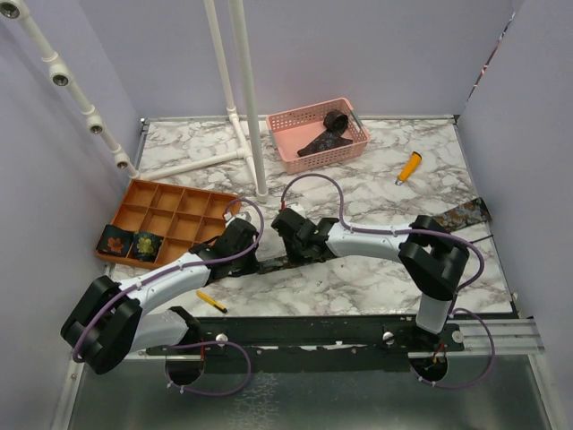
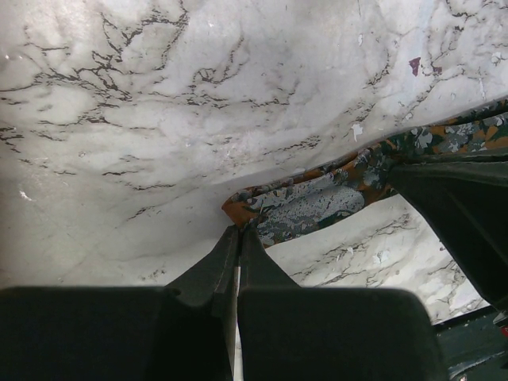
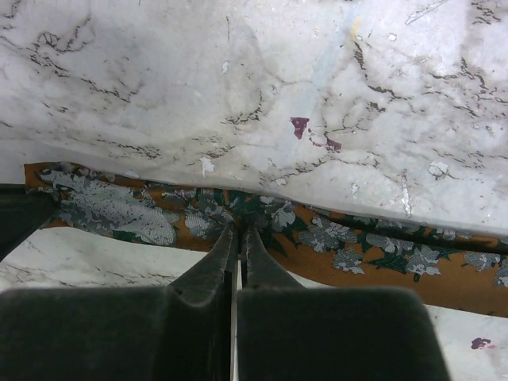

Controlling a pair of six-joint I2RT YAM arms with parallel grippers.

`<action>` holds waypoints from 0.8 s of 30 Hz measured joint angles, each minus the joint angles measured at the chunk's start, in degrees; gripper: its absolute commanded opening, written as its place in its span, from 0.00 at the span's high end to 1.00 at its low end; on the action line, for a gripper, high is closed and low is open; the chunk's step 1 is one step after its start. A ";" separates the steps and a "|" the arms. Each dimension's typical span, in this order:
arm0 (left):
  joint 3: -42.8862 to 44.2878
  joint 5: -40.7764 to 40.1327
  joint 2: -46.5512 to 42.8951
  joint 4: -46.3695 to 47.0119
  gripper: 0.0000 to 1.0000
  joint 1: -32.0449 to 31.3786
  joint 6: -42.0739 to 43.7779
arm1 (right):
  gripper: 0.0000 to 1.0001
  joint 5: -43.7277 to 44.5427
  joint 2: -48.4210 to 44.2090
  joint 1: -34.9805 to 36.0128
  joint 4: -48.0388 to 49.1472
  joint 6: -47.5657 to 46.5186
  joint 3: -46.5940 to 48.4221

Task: Roll the ties
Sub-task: Roll the tie at the center of the board.

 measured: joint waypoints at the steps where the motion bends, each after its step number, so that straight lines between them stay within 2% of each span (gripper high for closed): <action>1: 0.00 -0.02 -0.07 -0.02 1.00 -0.04 0.00 | 1.00 0.04 -0.15 0.00 0.24 0.07 -0.22; 15: -0.07 -0.11 -0.09 0.50 1.00 -0.63 -0.22 | 1.00 1.49 -7.34 0.37 -1.29 1.60 -2.93; 24: -0.07 -0.11 -0.09 0.83 1.00 -0.85 -0.44 | 1.00 0.79 -7.04 0.85 -1.01 1.92 -4.96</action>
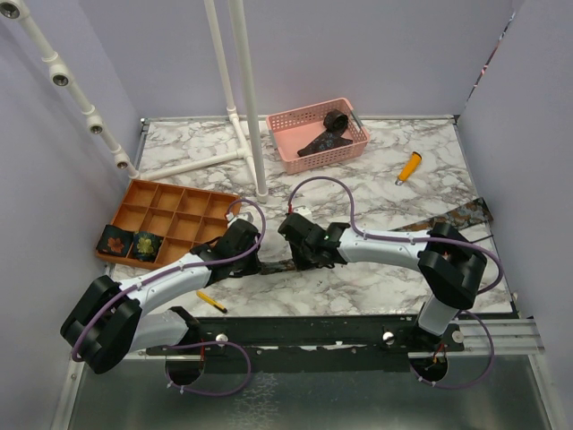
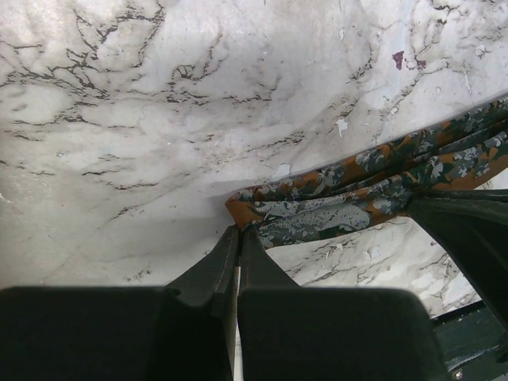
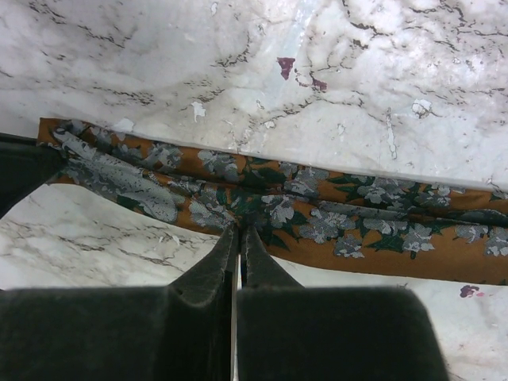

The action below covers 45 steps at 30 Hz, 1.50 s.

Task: Roll the ties
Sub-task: Roll the tie at the center of the board.

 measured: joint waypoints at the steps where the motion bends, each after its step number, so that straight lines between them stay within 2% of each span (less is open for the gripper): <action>1: -0.02 0.00 0.00 0.00 1.00 -0.07 0.00 | 1.00 -0.07 0.20 0.00 0.04 0.00 -0.09; 13: -0.02 -0.02 0.00 -0.07 1.00 -0.35 -0.20 | 0.99 -0.11 2.93 0.04 1.42 0.66 -0.61; 18: -0.11 -0.20 -0.24 -0.31 1.00 -0.63 -0.20 | 0.77 -0.02 2.93 0.04 2.16 1.07 -0.90; 24: -0.11 -0.92 -0.35 -0.70 1.00 -1.01 -0.20 | 0.46 0.13 2.82 0.42 4.33 1.55 -1.16; 27: -0.11 -0.96 -0.37 -0.66 1.00 -1.29 -0.20 | 0.36 0.26 2.23 0.42 3.98 1.46 -1.27; 29: -0.11 -1.05 -0.37 -0.74 1.00 -1.42 -0.20 | 0.34 0.57 1.49 0.35 2.43 1.40 -1.31; 31: -0.11 -1.33 -0.37 -0.98 1.00 -1.62 -0.20 | 0.34 0.96 0.24 0.35 0.61 1.18 -1.31; 35: -0.11 -1.68 -0.46 -1.07 1.00 -1.66 -0.20 | 0.52 0.35 -4.85 0.28 0.02 -0.48 -1.33; 40: -0.11 -1.92 -0.83 -1.09 1.00 -1.66 -0.20 | 0.78 -5.84 -11.82 0.24 9.44 -3.37 -5.05; 45: -0.11 -2.10 -1.40 -1.27 1.00 -1.81 -0.22 | 0.93 -10.80 -8.83 0.24 16.13 -2.78 -7.17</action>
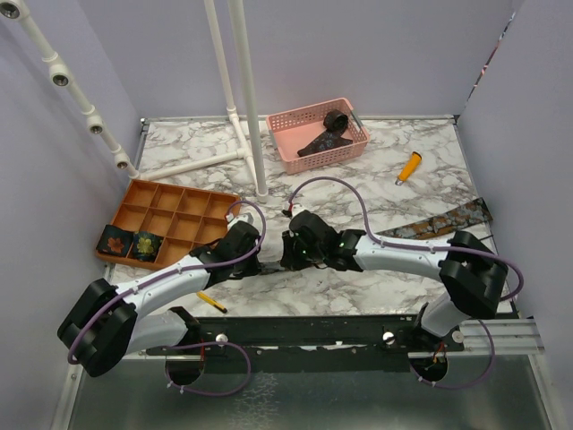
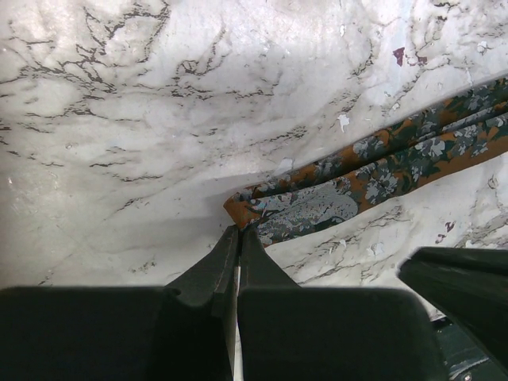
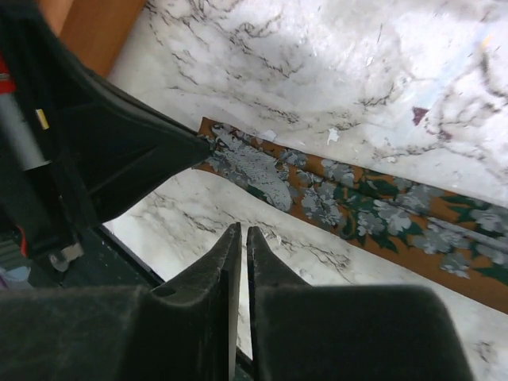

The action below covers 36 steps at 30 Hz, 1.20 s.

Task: Roll the ties
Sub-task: Roll the tie at the center of the board.

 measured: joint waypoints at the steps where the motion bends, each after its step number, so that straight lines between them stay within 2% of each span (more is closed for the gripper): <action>1: -0.02 -0.09 -0.11 0.00 1.00 -0.11 0.00 | 0.94 -0.52 1.16 0.00 1.14 0.66 -0.44; 5: -0.02 -0.33 -0.37 -0.11 1.00 -0.22 0.00 | 1.00 -1.09 4.09 0.00 3.32 2.80 -1.14; 14: -0.07 -0.90 -1.09 -0.22 1.00 -0.59 -0.09 | 1.00 -0.94 7.15 0.00 5.44 5.60 -1.14; 27: -0.11 -0.98 -1.07 -0.26 1.00 -0.87 -0.17 | 1.00 7.19 8.22 0.00 4.33 7.91 -1.66; 36: -0.11 -1.01 -1.16 -0.79 1.00 -0.96 -0.31 | 1.00 7.61 12.15 0.00 4.24 8.87 1.07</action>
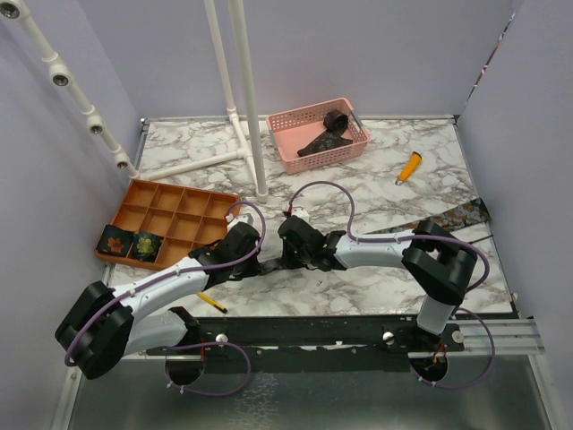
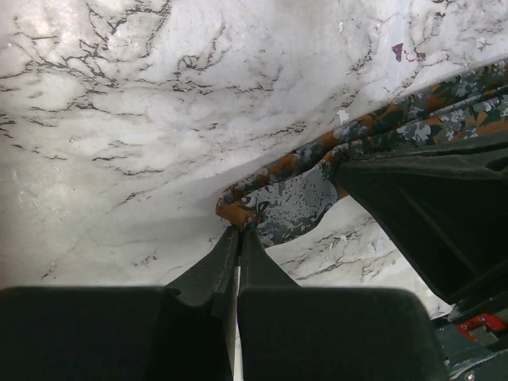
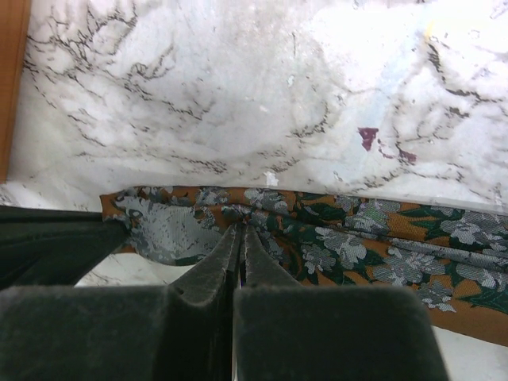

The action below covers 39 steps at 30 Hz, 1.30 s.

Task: Roll the ties
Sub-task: Roll the tie at the center of the board.

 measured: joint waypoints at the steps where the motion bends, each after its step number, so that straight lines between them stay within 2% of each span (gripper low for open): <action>1: 0.00 0.00 -0.15 -0.11 1.00 0.00 -0.09 | 1.00 0.00 0.26 0.00 0.17 0.11 0.22; 11: 0.96 -0.79 -6.71 -4.59 1.00 0.00 -1.11 | 1.00 -1.84 2.47 -0.22 3.89 2.91 0.96; 23: 6.84 -5.03 -7.98 -12.57 1.00 -0.02 -1.22 | 1.00 -8.81 3.98 -0.61 12.11 9.75 -2.05; 32: 12.24 -6.38 -2.56 -15.10 1.00 -1.22 -0.50 | 1.00 -13.77 5.42 -0.76 18.86 14.82 -4.46; 39: 15.13 -6.40 1.55 -15.23 1.00 -5.35 -0.33 | 1.00 -16.35 7.17 -0.90 21.79 15.89 -4.20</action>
